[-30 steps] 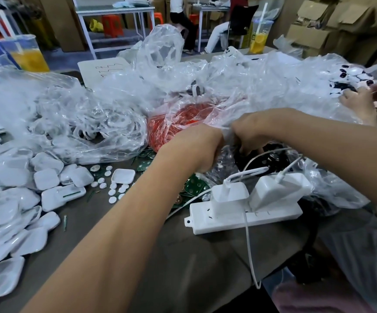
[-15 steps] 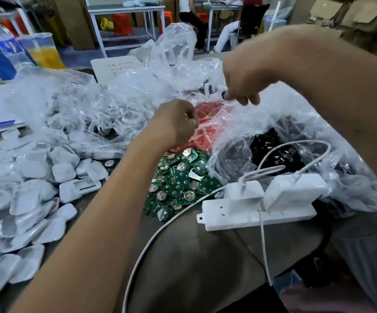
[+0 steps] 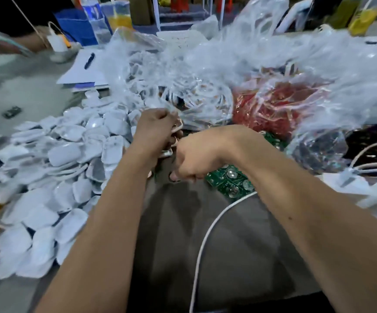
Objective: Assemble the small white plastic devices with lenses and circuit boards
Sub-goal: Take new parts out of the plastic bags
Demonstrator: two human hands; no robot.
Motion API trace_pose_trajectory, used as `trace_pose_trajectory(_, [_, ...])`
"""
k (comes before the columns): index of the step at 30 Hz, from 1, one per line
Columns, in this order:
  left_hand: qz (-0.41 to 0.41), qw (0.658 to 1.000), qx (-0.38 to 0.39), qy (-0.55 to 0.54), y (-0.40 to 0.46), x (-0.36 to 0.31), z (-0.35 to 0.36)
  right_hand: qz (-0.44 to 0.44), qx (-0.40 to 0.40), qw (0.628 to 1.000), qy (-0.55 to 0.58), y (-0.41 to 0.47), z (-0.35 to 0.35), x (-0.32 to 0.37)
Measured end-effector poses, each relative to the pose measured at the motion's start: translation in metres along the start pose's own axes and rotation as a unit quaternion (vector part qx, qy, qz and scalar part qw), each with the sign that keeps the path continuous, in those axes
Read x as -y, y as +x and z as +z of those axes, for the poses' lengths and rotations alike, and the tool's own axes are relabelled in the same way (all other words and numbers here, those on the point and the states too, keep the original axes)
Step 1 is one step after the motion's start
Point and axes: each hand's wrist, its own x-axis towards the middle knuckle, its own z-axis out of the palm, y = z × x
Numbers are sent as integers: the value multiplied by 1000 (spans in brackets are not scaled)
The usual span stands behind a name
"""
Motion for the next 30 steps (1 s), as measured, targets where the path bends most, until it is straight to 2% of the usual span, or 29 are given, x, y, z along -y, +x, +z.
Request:
trace_pose_trajectory(2, [14, 1000, 2, 3, 0, 3, -2, -3, -14, 1000, 25, 0, 0, -3])
trace_pose_trajectory(5, [44, 999, -3, 17, 3, 6, -3, -4, -129, 984, 123, 7, 0, -13])
trace_pose_trajectory(7, [56, 998, -10, 22, 5, 7, -4, -2, -178, 971, 160, 11, 0, -24])
trace_pose_trajectory(12, [59, 998, -23, 10, 10, 8, -6, 45, -214, 946, 239, 21, 20, -45])
trace_pose_trajectory(14, [55, 998, -21, 18, 11, 10, -4, 38, -300, 900, 314, 23, 33, -47])
trace_pose_trajectory(17, [57, 998, -6, 23, 7, 9, -1, 29, -431, 806, 406, 27, 51, -47])
trace_pose_trajectory(20, [66, 997, 13, 23, 4, 7, 0, 34, -465, 737, 489, 31, 60, -47])
trace_pose_trajectory(22, [65, 997, 26, 23, 3, 8, 1, 33, -473, 713, 517, 32, 62, -46])
trace_pose_trajectory(25, [63, 997, 38, 19, 1, 9, 3, 24, -489, 708, 509, 32, 63, -43])
trace_pose_trajectory(30, [87, 995, 34, 19, 1, 13, 2, 18, -508, 735, 449, 30, 62, -42])
